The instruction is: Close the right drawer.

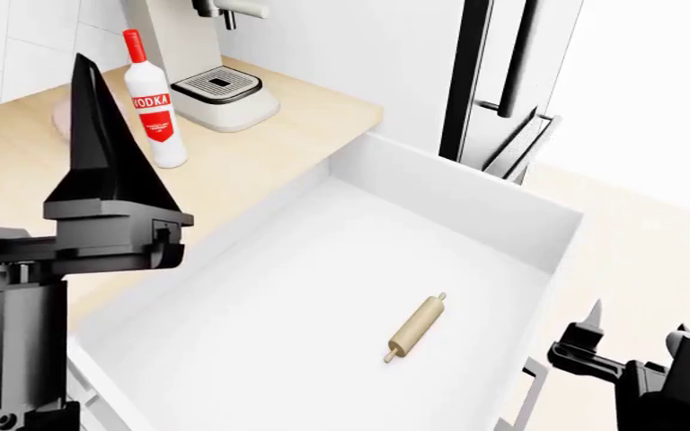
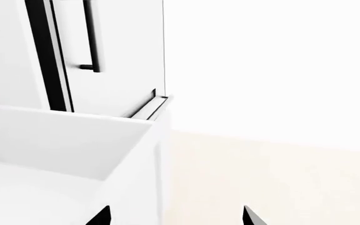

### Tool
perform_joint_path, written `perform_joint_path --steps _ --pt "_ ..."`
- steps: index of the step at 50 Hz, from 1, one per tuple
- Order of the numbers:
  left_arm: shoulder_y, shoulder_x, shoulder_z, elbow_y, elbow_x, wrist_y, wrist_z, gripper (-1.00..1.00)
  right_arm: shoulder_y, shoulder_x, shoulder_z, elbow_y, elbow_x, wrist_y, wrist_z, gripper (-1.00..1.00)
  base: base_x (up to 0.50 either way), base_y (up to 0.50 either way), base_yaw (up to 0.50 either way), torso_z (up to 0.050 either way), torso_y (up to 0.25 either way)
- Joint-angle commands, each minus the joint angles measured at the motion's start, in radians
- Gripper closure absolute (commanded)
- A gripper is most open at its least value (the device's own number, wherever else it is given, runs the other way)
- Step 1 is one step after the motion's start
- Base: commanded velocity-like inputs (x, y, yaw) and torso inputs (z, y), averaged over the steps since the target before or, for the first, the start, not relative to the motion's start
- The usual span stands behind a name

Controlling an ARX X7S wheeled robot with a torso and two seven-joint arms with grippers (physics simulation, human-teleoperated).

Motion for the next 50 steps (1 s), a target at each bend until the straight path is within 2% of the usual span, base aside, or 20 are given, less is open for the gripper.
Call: perform_joint_path --steps 1,18,50 --pt "0.008 -0.002 0.004 -0.004 0.007 0.008 0.000 -1.00 0.006 0.014 -0.007 0.112 0.014 -0.069 0.004 -1.00 0.00 0.00 0.00 0.000 0.000" --pt "0.011 -0.004 0.007 -0.005 0.009 0.013 0.000 -1.00 0.037 0.038 -0.018 0.329 0.026 -0.192 -0.006 -1.00 0.00 0.00 0.00 0.000 0.000" --pt "0.003 -0.005 0.012 -0.004 0.005 0.006 0.002 -1.00 0.033 0.047 -0.056 0.378 0.042 -0.184 0.018 -1.00 0.00 0.00 0.00 0.000 0.000"
